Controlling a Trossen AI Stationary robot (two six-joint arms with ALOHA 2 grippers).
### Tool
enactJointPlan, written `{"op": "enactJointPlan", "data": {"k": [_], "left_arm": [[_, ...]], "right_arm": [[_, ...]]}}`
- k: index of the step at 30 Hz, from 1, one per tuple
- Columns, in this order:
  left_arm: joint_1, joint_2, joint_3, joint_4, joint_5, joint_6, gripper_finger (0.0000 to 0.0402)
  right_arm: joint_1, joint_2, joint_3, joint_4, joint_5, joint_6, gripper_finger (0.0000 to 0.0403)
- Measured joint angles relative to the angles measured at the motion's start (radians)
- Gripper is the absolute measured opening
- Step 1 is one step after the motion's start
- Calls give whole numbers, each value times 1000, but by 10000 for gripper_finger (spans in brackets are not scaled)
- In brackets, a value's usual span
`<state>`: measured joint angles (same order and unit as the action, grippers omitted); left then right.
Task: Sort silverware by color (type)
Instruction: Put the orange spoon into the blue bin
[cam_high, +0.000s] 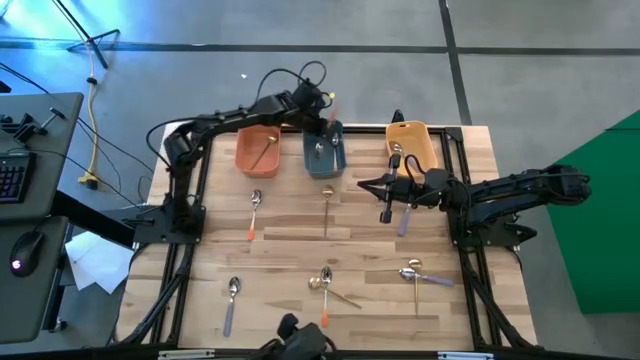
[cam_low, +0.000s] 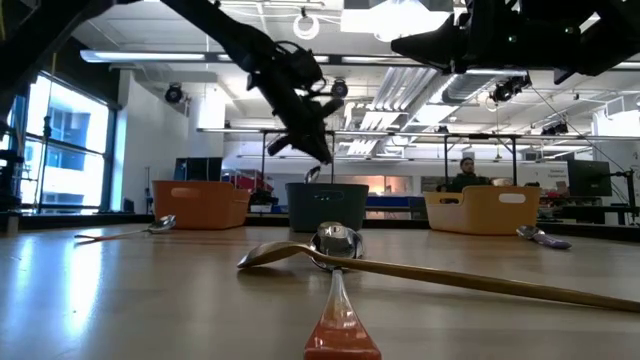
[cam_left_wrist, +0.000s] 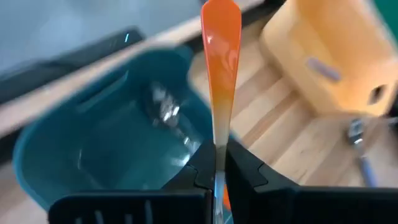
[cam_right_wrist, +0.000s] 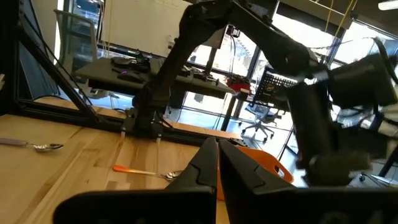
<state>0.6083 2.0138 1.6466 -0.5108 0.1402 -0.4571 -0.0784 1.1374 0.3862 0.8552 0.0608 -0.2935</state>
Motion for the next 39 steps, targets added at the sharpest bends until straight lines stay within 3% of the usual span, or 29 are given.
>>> {"op": "enactJointPlan", "data": {"k": [20, 39], "left_arm": [[7, 137, 5, -6, 8, -48, 7], [20, 149, 5, -12, 26, -37, 9]], "right_arm": [[0, 0, 0, -5, 0, -3, 0], [0, 0, 0, -5, 0, -3, 0]]}}
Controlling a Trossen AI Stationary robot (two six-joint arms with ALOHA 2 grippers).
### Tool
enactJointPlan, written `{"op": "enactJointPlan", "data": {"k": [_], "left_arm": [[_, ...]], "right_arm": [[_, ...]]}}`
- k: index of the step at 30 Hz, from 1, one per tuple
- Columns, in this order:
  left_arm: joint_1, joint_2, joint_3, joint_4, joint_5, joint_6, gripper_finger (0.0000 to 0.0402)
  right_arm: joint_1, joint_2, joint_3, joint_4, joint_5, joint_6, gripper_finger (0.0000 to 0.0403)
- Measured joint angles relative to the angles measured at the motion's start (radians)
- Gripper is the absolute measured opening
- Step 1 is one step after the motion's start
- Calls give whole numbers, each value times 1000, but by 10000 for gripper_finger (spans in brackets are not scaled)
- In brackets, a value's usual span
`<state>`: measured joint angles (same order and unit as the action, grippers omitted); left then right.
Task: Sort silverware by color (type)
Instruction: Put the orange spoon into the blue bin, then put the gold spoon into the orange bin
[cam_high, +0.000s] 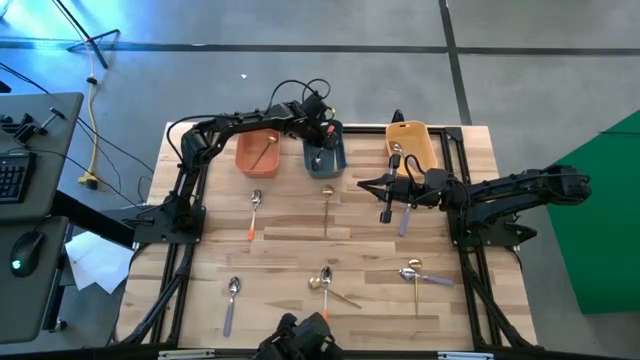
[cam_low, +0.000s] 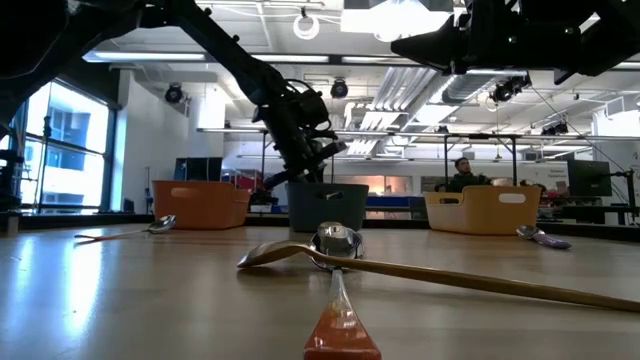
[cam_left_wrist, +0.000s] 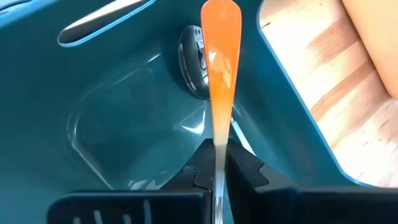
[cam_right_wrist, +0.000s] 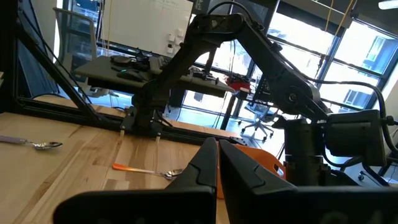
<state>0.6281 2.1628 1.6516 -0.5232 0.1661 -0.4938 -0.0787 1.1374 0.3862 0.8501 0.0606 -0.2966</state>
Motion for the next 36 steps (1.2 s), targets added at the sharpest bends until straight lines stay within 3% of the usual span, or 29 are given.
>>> {"op": "enactJointPlan", "data": {"k": [9, 16, 18, 22, 26, 31, 36], "left_arm": [[0, -2, 3, -4, -8, 38, 73], [-8, -4, 111, -102, -16, 121, 98], [-13, -18, 153, -183, -56, 189, 94], [-21, -71, 193, -346, -243, 258, 76], [-3, -98, 193, -501, -370, 256, 45], [21, -98, 134, -509, -396, 219, 5], [32, -97, 48, -394, -354, 215, 4]], "right_arm": [[0, 0, 0, 0, 0, 0, 0], [0, 0, 0, 0, 0, 0, 0], [0, 0, 0, 0, 0, 0, 0], [0, 0, 0, 0, 0, 0, 0], [0, 0, 0, -4, 0, 0, 0], [0, 0, 0, -7, 0, 3, 0], [0, 0, 0, -7, 0, 3, 0]]}}
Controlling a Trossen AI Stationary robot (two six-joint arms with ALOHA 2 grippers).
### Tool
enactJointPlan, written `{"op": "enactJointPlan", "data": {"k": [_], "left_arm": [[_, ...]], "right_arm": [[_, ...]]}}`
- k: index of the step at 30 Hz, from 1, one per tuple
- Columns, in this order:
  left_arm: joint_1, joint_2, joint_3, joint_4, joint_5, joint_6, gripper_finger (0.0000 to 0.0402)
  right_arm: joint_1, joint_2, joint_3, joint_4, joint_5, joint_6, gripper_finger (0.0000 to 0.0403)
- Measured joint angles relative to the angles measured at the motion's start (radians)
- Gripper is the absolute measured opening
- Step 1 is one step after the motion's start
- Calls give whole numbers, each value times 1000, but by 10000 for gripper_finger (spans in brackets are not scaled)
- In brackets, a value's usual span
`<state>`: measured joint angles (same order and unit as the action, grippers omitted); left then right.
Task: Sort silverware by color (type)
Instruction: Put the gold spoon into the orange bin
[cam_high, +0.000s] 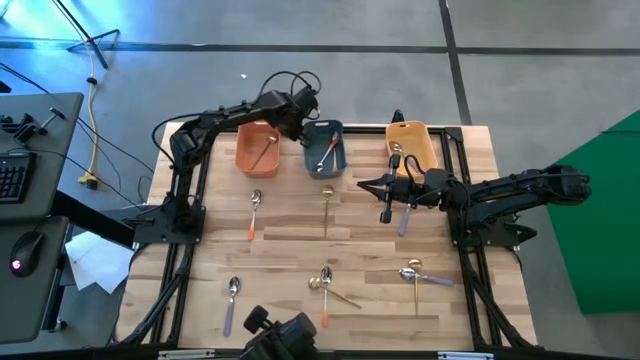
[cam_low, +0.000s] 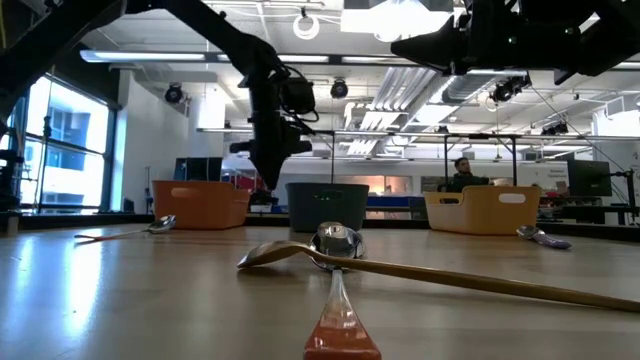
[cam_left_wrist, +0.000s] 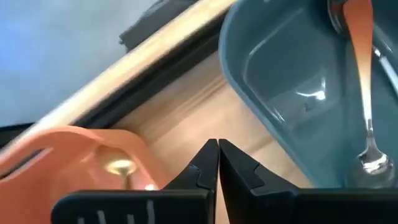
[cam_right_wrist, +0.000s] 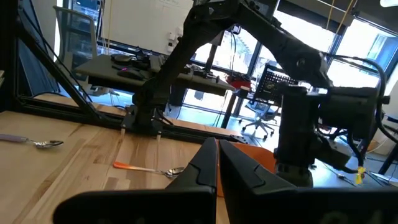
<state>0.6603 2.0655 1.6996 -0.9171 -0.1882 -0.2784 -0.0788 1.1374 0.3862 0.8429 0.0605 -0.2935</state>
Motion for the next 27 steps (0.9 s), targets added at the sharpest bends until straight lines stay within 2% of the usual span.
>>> {"op": "enactJointPlan", "data": {"k": [3, 10, 16, 19, 22, 27], "left_arm": [[4, 0, -38, 85, 39, 0, 1], [3, 0, -38, 195, 78, -5, 1], [10, -12, -38, 202, 31, 67, 1], [10, -49, -38, 187, -30, 122, 1], [-6, -98, -64, 221, -60, 156, 1], [-83, -233, -266, 510, -32, 180, 1]], "right_arm": [[0, 0, 0, 0, 0, -2, 0], [0, 0, 0, 0, 0, -3, 0], [0, 0, 0, -5, 0, 1, 0], [0, -4, 0, -42, 17, 5, 0], [6, -16, 44, -176, 92, 26, 0], [52, -15, 208, -549, 200, 115, 1]]}}
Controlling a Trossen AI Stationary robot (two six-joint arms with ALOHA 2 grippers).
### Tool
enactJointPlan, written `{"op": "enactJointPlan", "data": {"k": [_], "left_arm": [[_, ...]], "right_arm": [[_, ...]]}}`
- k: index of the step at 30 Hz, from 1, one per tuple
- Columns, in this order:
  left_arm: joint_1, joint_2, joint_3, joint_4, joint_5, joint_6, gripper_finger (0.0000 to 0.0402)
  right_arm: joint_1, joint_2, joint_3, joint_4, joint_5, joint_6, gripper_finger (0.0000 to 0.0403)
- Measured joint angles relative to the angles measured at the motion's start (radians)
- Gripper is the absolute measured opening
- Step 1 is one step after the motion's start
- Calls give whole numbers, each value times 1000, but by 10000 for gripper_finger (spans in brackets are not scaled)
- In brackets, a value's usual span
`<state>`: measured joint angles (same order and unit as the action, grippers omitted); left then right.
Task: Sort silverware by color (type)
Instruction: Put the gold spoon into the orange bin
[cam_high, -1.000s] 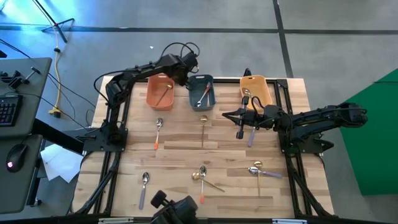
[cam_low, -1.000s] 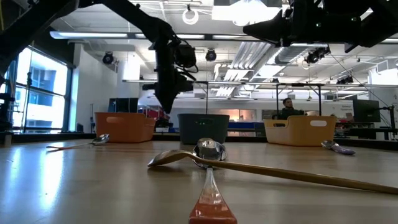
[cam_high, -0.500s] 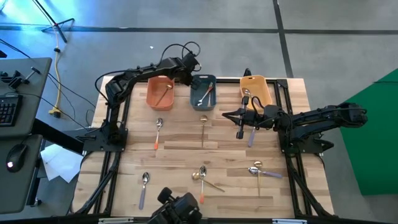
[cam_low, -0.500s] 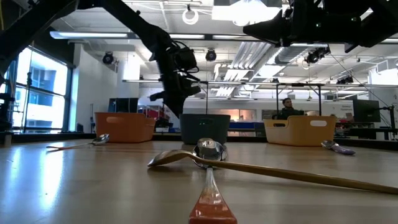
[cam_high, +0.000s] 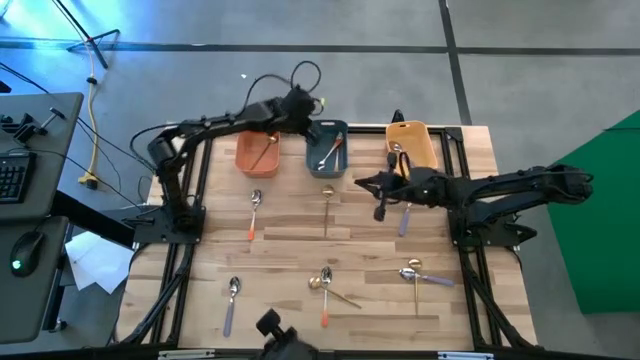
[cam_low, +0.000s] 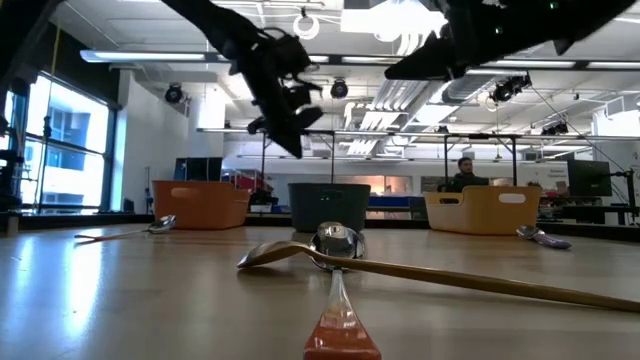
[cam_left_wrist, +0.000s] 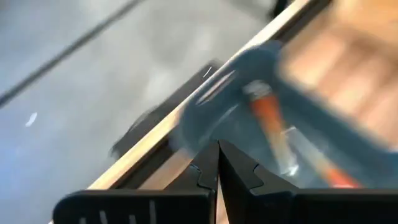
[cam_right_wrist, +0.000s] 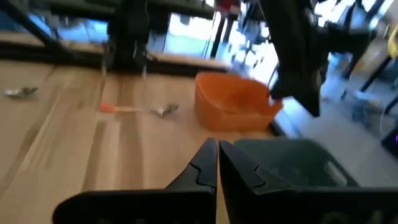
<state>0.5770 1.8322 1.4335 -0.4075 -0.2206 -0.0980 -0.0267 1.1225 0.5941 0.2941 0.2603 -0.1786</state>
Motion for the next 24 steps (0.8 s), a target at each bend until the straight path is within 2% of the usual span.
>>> {"op": "enactJointPlan", "data": {"k": [4, 14, 19, 24], "left_arm": [[-53, -124, -220, 231, 16, 5, 1], [-219, -412, -722, 736, 30, 6, 0], [-286, -508, -898, 913, 31, 5, 0], [-352, -575, -1016, 992, 32, 2, 0]], "right_arm": [[77, 18, 67, -141, 87, 52, 1], [267, 91, 73, -185, 153, 264, 6], [352, 190, 74, -160, 158, 429, 63], [445, 324, 109, -180, 165, 591, 133]]}}
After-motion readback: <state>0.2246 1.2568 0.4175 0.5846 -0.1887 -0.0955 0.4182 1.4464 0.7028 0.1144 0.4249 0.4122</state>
